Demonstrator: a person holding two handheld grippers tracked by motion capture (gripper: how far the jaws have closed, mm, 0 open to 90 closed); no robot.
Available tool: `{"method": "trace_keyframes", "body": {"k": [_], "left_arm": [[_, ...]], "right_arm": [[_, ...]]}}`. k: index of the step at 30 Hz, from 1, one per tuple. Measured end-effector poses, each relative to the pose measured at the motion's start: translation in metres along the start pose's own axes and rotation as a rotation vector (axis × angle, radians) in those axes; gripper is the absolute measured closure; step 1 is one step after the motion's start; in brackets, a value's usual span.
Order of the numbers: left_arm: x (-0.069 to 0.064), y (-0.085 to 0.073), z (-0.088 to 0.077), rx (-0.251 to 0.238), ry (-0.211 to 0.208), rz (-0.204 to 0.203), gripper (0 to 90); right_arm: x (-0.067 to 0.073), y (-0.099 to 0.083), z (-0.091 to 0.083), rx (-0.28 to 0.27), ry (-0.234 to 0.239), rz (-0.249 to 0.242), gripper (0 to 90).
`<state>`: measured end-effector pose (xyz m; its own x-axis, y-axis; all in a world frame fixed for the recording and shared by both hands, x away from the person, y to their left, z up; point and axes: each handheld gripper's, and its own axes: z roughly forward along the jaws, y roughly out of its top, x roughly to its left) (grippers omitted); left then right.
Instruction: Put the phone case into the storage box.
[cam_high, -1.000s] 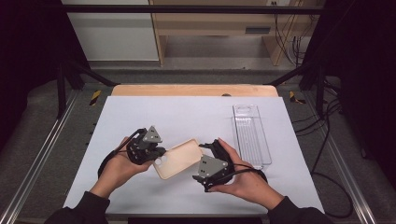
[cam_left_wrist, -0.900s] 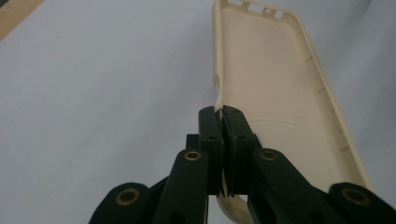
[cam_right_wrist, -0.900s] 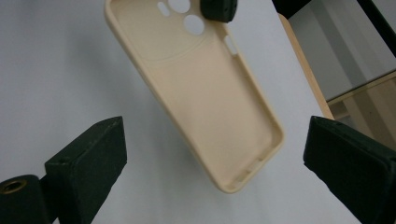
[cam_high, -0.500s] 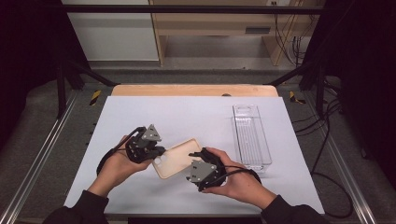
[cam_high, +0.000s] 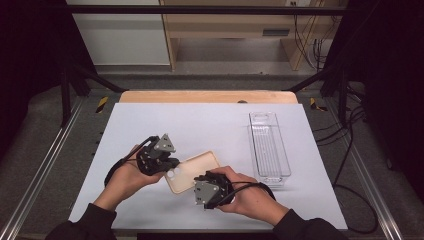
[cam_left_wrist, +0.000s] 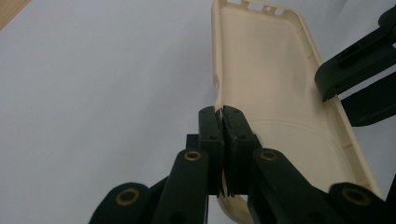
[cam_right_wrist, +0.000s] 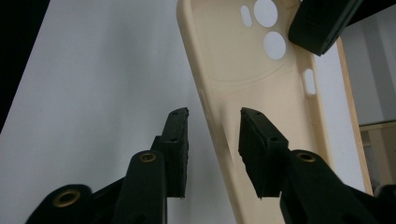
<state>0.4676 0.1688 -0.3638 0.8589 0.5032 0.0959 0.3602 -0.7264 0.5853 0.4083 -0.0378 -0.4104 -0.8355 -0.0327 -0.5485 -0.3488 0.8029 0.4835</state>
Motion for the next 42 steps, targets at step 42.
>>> {"method": "trace_keyframes", "body": {"k": [42], "left_arm": [[-0.0091, 0.0050, 0.0060, 0.022, -0.018, 0.037, 87.1]], "right_arm": [[0.0070, 0.0080, 0.0023, 0.013, 0.077, -0.069, 86.1]]}}
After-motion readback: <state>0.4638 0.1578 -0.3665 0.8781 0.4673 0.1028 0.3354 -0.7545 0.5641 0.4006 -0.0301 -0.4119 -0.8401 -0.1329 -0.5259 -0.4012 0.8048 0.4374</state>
